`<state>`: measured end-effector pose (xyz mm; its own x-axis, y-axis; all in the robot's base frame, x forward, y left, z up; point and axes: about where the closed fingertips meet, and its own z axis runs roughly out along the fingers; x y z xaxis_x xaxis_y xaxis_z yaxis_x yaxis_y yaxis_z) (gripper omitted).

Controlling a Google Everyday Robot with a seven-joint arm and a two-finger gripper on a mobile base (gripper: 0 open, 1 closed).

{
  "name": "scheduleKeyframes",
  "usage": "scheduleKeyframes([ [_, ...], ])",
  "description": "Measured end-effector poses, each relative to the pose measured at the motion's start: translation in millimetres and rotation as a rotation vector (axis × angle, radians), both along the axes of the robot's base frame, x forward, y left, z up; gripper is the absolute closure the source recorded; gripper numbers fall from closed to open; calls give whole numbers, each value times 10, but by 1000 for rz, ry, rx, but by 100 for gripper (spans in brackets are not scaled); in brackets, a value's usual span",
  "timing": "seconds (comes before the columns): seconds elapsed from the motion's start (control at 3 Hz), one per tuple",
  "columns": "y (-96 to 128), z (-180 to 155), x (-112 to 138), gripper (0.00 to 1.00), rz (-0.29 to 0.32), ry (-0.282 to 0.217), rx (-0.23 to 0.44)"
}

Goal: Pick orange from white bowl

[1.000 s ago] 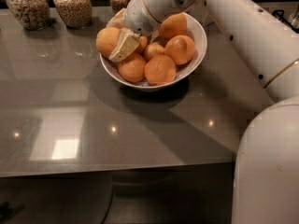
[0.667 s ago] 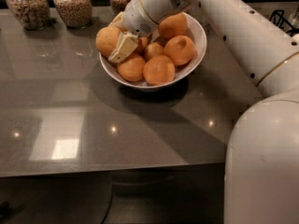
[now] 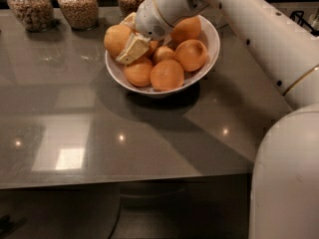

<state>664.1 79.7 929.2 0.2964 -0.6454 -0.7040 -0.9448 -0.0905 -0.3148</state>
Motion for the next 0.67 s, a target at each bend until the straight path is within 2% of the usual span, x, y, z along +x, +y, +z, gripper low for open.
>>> scheduleKeyframes([
  [0.33,-183,181,-167,100,-44,9,53],
  [0.67,-499,366,-456,100,-105,34,108],
])
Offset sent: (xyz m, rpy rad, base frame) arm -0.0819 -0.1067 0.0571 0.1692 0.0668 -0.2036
